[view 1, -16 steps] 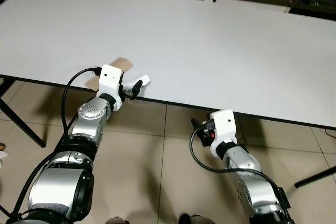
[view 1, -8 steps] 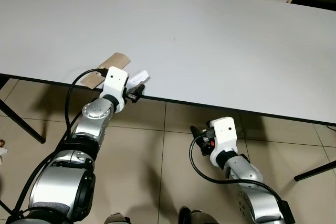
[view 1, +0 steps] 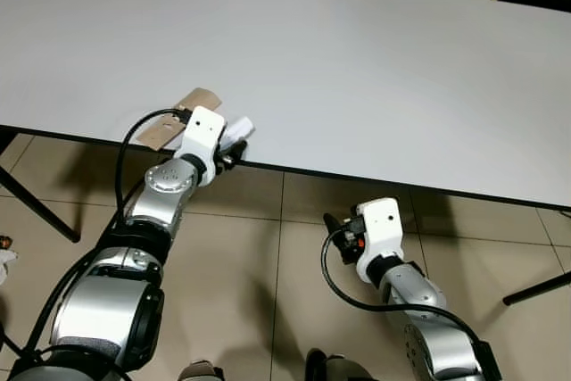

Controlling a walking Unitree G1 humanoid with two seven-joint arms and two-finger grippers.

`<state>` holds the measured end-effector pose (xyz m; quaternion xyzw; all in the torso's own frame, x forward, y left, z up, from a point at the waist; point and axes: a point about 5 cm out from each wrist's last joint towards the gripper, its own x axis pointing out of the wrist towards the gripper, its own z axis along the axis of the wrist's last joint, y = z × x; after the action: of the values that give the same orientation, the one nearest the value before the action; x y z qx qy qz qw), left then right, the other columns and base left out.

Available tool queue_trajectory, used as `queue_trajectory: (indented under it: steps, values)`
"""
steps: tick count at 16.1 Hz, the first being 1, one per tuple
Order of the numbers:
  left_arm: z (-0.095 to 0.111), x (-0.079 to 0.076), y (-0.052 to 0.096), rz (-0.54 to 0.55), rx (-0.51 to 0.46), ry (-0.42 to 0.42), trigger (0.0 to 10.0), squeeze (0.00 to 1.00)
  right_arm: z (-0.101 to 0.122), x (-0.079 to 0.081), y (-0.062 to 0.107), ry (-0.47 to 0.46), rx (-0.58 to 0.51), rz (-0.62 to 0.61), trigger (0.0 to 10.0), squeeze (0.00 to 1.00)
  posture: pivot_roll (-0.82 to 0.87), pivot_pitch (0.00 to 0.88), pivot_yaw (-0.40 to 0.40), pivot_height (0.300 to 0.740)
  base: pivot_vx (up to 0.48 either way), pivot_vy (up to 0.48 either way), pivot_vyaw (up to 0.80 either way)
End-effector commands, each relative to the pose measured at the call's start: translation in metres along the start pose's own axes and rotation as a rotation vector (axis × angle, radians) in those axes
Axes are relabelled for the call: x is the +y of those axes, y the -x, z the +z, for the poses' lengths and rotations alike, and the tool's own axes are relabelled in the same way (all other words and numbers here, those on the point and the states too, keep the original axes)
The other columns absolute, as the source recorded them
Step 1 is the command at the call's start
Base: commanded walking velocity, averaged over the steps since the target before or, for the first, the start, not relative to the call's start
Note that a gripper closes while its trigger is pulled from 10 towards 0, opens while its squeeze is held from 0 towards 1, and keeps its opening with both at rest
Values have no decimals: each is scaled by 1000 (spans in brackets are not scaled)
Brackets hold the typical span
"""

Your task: Picking trash to rubbish bin

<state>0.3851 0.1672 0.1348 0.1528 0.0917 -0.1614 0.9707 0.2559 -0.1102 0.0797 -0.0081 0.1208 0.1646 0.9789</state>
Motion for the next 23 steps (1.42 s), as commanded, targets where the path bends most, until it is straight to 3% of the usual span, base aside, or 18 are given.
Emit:
queue_trajectory:
  steps: [1, 11, 16, 19, 21, 22, 23]
  values:
    - [-22, -3, 4, -12, 108, 1, 0, 0, 1, -1, 1, -6, 7, -7, 10000, 0, -91, 217, -64, 740, 0, 0, 0]
    - [-16, 1, 5, -26, 101, -19, 0, 0, 4, -3, -3, -2, 5, -12, 10000, 0, -80, 228, -67, 740, 0, 0, 0]
    - [-12, -3, 4, -36, 84, -17, 0, 0, 10, -6, -14, 5, -12, -11, 10000, 0, -63, 185, -63, 740, 0, 0, 0]
    - [-5, -4, 3, -12, 35, -8, 0, 0, 17, -7, -23, 10, -35, -6, 10000, 0, -53, 159, -55, 740, 0, 0, 0]
    - [9, 2, 5, 80, -83, 26, 235, 0, 19, -8, -30, 8, -44, -12, 10000, 0, -46, 130, -55, 740, 0, 0, 0]
    - [17, 7, 6, 138, -145, 43, 6549, 0, 20, -8, -32, 9, -48, -8, 10000, 0, -42, 116, -56, 740, 0, 0, 0]
    - [29, 12, 10, 198, -244, 63, 10000, 0, 21, -9, -35, 13, -52, -6, 10000, 0, -39, 107, -57, 740, 0, 0, 0]
